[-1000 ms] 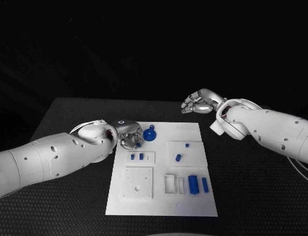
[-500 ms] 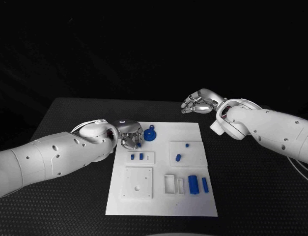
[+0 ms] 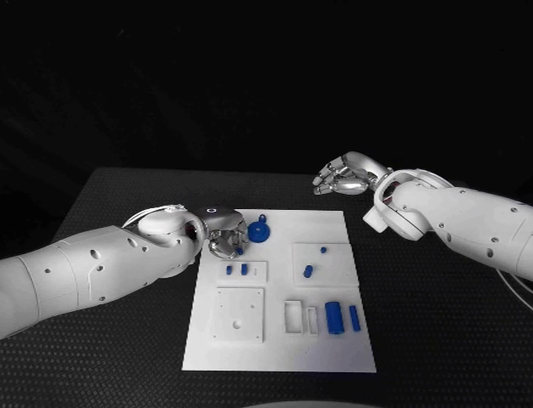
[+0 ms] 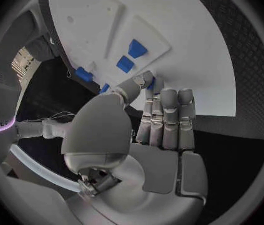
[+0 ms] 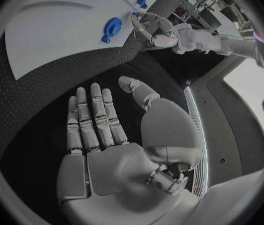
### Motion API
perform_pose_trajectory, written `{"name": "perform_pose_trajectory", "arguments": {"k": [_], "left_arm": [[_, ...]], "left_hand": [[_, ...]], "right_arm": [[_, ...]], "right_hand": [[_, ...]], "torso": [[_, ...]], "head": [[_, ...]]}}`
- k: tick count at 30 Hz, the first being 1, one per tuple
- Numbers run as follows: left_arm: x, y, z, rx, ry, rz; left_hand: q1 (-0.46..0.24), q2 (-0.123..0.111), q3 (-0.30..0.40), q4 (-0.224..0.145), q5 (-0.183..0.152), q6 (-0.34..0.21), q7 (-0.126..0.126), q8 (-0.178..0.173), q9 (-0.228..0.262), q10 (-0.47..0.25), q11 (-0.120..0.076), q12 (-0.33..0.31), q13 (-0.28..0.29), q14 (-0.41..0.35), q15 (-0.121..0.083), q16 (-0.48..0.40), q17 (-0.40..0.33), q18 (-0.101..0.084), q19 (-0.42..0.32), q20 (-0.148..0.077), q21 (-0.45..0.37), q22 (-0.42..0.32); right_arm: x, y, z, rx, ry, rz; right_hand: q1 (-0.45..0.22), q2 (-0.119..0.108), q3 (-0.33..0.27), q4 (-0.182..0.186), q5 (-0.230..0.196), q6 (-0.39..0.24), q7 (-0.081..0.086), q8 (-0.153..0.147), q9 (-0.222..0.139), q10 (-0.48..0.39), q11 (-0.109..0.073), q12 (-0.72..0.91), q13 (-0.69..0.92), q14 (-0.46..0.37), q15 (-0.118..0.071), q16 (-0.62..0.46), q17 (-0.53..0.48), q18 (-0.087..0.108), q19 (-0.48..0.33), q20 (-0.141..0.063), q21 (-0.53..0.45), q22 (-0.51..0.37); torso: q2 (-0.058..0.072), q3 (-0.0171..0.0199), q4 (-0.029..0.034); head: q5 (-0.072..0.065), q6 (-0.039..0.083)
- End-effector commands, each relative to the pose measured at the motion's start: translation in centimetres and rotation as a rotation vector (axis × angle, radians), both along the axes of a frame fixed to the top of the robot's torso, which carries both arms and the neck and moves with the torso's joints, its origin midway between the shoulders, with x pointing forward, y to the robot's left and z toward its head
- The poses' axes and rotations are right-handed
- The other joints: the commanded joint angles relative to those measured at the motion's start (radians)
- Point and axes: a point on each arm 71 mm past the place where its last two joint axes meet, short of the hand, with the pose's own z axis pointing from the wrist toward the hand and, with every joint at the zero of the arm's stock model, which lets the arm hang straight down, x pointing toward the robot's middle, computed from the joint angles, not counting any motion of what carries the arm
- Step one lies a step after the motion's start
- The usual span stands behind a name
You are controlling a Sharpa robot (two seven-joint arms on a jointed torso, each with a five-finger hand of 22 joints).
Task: Assemble the parts on the task board
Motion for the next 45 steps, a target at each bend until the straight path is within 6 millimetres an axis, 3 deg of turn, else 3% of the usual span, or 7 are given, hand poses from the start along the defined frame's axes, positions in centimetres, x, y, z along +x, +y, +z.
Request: {"name": "perform_pose_trajectory", "arguments": {"k": [1,8,14,23,36,40,45], "left_arm": [[-0.2,0.3,-0.6,0.042,0.031,-0.005],[0.1,0.0,-0.5,0.019,0.016,-0.003],[-0.1,-0.4,-1.2,0.028,0.026,-0.014],[-0.3,-0.5,-1.6,0.038,0.039,-0.019],[-0.3,0.0,-1.8,0.033,0.052,-0.005],[-0.2,0.2,-1.8,0.029,0.046,0.009],[-0.1,0.5,-1.9,0.041,0.054,0.024]], "left_hand": [[0.003,0.009,0.004,-0.002,0.005,0.01,0.0,0.007,0.001,0.009,-0.002,0.001,0.001,0.001,-0.007,0.006,0.0,0.02,0.008,-0.053,0.006,0.019],[0.001,0.009,0.004,-0.002,0.006,0.011,0.0,0.008,0.001,0.011,-0.002,0.001,0.002,-0.002,-0.007,0.006,-0.001,0.019,0.007,-0.052,0.006,0.019],[0.0,0.009,0.004,-0.001,0.006,0.011,0.0,0.007,0.001,0.011,-0.002,0.001,0.002,-0.002,-0.007,0.006,-0.001,0.019,0.006,-0.052,0.006,0.019],[0.0,0.01,0.004,-0.002,0.006,0.012,-0.001,0.008,0.001,0.014,-0.003,0.001,0.002,0.0,-0.008,0.008,-0.001,0.02,0.008,-0.053,0.007,0.019],[-0.001,0.008,0.003,-0.005,0.006,0.014,-0.001,0.007,0.0,0.018,-0.004,0.0,0.003,0.003,-0.01,0.013,-0.002,0.02,0.011,-0.055,0.01,0.019],[0.002,0.0,0.007,-0.009,0.005,-0.063,0.028,-0.035,-0.018,0.009,-0.001,-0.009,0.001,-0.001,-0.007,0.013,-0.005,0.02,0.012,-0.055,0.01,0.018],[0.006,-0.015,0.007,-0.011,0.0,-0.127,0.025,-0.068,-0.036,-0.016,0.009,-0.017,-0.004,-0.011,0.003,0.013,-0.008,0.02,0.006,-0.047,0.009,0.018]], "right_arm": [[0.0,0.1,0.0,0.002,-0.001,0.013],[-0.1,0.2,0.1,0.003,-0.002,0.014],[0.0,0.3,0.0,0.003,-0.001,0.016],[0.0,0.3,0.0,0.003,-0.001,0.016],[0.0,0.2,0.0,0.003,-0.002,0.014],[0.0,0.2,0.0,0.003,-0.002,0.012],[0.0,0.2,0.0,0.003,-0.003,0.011]], "right_hand": [[-0.002,-0.001,0.006,0.002,0.003,-0.008,0.0,0.002,0.001,-0.004,0.0,0.004,-0.001,-0.001,-0.003,-0.004,0.002,-0.02,-0.007,-0.002,-0.005,0.013],[-0.002,-0.001,0.006,0.002,0.003,-0.009,0.0,0.002,0.001,-0.004,0.0,0.004,-0.001,-0.002,-0.003,-0.004,0.002,-0.02,-0.007,-0.002,-0.005,0.013],[-0.003,-0.001,0.006,0.002,0.003,-0.009,0.0,0.001,0.001,-0.004,0.0,0.004,-0.001,-0.002,-0.003,-0.004,0.002,-0.02,-0.007,-0.002,-0.005,0.013],[-0.003,-0.001,0.006,0.002,0.003,-0.009,0.0,0.001,0.001,-0.004,0.0,0.004,-0.001,-0.002,-0.003,-0.004,0.002,-0.02,-0.007,-0.002,-0.005,0.013],[-0.003,-0.001,0.006,0.002,0.003,-0.009,0.0,0.002,0.001,-0.004,0.0,0.004,-0.001,-0.002,-0.003,-0.005,0.002,-0.02,-0.008,-0.002,-0.005,0.013],[-0.003,-0.001,0.006,0.002,0.003,-0.009,0.0,0.001,0.001,-0.004,0.0,0.004,-0.001,-0.002,-0.003,-0.005,0.002,-0.02,-0.008,-0.002,-0.005,0.013],[-0.003,-0.002,0.006,0.002,0.003,-0.009,0.0,0.001,0.001,-0.005,0.0,0.004,-0.001,-0.002,-0.003,-0.005,0.002,-0.02,-0.008,-0.002,-0.005,0.013]], "torso": [[0.0,-0.0005,0.0006],[0.0,-0.0006,0.002],[0.001,-0.0014,-0.0005],[0.0,0.0004,0.0],[0.0,0.0002,0.0006],[0.0,-0.0002,0.0004],[0.0,-0.0004,0.0003]], "head": [[-0.001,-0.001],[-0.002,0.0],[0.0,-0.001],[0.0,-0.002],[-0.001,-0.001],[-0.002,0.0],[-0.002,0.001]]}}
